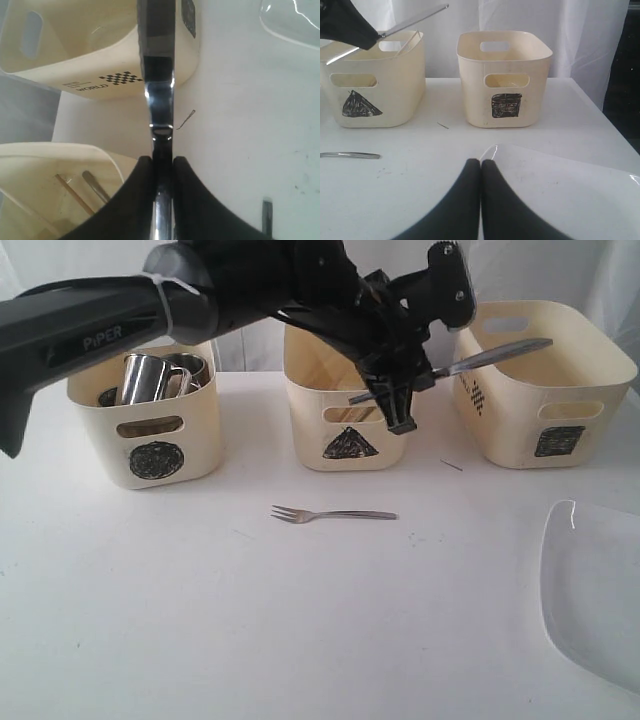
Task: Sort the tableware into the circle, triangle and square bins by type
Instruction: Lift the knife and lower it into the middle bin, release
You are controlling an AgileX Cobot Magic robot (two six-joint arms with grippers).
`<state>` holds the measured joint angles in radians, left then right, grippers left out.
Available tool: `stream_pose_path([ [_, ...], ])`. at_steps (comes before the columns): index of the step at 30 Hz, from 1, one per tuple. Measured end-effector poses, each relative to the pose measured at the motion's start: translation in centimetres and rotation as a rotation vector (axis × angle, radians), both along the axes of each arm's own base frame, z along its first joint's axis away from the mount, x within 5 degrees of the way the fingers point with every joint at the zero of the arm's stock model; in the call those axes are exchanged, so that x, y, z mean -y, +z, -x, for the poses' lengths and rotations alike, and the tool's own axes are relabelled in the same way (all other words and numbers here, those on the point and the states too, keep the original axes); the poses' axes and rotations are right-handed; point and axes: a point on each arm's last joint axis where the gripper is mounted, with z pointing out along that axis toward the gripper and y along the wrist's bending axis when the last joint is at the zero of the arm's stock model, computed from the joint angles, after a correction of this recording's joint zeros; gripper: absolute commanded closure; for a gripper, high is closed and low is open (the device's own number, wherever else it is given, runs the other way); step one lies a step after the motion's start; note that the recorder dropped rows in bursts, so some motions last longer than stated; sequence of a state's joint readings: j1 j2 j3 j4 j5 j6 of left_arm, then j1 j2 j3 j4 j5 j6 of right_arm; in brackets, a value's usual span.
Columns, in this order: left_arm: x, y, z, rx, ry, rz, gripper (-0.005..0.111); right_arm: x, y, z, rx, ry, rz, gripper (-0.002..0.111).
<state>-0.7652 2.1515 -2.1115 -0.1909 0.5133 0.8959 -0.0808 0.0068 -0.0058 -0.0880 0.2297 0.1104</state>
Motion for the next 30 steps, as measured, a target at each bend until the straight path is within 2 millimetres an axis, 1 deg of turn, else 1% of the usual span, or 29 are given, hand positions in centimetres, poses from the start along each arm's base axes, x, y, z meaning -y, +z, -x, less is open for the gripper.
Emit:
stream_pose_path([
  [4, -0.7, 0.9, -0.2, 0.016, 0.014, 0.012, 0.107, 0.0, 0.0, 0.0, 0.0, 0.0, 0.0, 0.108],
  [7, -1.2, 1.0, -0.8, 0.025, 0.031, 0.016, 0.107, 0.0, 0.0, 0.0, 0.0, 0.0, 0.0, 0.108],
  [15, -1.6, 1.6, -1.8, 0.09, 0.065, 0.062, 0.107, 0.0, 0.0, 0.0, 0.0, 0.0, 0.0, 0.108],
  [18, -2.0, 1.3, -2.3, 0.096, 0.079, 0.06, 0.107, 0.0, 0.0, 0.0, 0.0, 0.0, 0.0, 0.108],
  [24, -2.4, 0.1, -3.5, 0.096, 0.102, 0.053, 0.107, 0.0, 0.0, 0.0, 0.0, 0.0, 0.0, 0.108],
  [30, -3.0, 0.1, -4.1, 0.103, 0.123, 0.058, 0.107, 0.0, 0.0, 0.0, 0.0, 0.0, 0.0, 0.108],
])
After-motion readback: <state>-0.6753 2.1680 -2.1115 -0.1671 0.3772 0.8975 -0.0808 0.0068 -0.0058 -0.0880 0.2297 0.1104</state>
